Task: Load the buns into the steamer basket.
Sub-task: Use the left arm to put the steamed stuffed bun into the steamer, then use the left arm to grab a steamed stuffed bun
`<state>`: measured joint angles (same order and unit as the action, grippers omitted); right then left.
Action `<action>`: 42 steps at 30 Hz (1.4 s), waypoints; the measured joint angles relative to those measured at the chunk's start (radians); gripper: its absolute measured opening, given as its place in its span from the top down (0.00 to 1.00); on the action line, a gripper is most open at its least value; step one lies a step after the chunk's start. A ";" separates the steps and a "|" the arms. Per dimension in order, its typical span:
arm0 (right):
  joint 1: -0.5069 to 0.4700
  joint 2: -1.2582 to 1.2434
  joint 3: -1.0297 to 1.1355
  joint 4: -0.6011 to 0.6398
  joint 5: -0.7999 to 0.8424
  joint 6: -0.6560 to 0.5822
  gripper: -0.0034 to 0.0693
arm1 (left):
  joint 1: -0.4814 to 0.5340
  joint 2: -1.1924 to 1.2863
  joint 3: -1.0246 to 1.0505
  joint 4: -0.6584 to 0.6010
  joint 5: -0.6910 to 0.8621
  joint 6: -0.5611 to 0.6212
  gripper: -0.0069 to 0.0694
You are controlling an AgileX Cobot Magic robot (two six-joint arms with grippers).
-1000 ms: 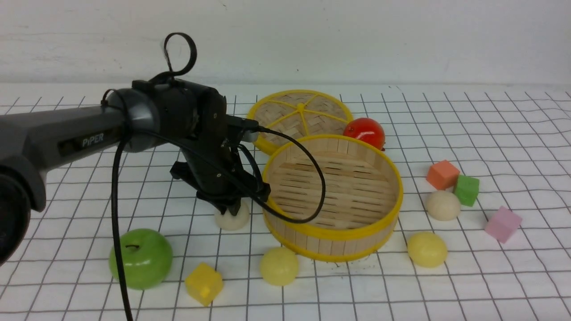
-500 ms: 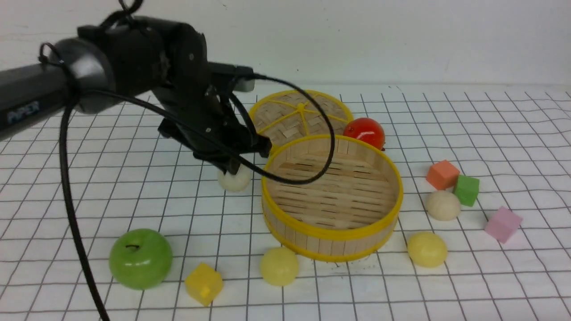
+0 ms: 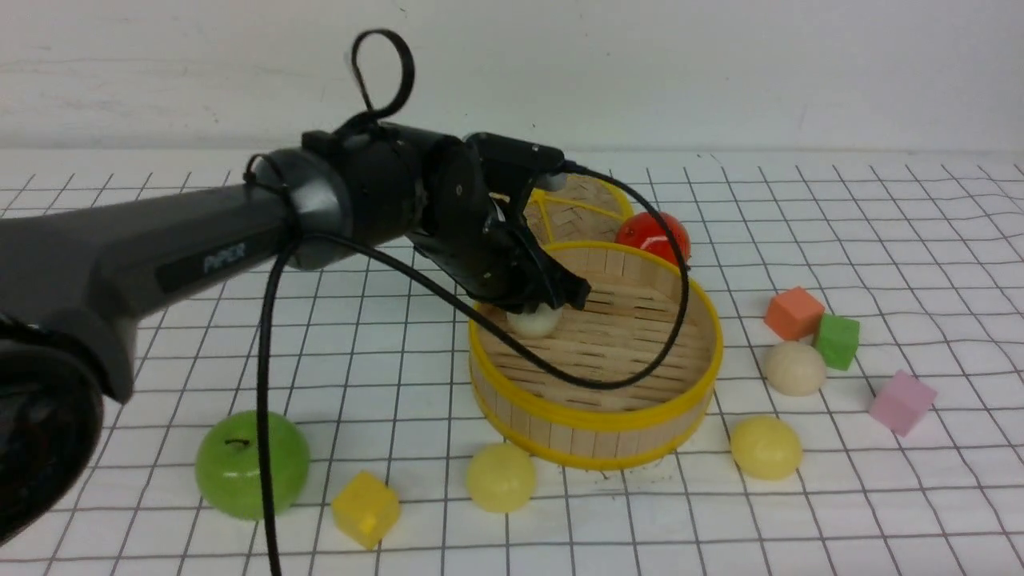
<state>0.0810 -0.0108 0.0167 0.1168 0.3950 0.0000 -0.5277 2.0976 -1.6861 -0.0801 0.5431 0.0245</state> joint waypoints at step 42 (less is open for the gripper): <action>0.000 0.000 0.000 0.000 0.000 0.000 0.62 | -0.147 -0.204 0.272 0.057 0.307 -0.078 0.52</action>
<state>0.0810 -0.0108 0.0167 0.1168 0.3950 0.0000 -0.6749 1.8933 -1.4138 -0.0229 0.8497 -0.0534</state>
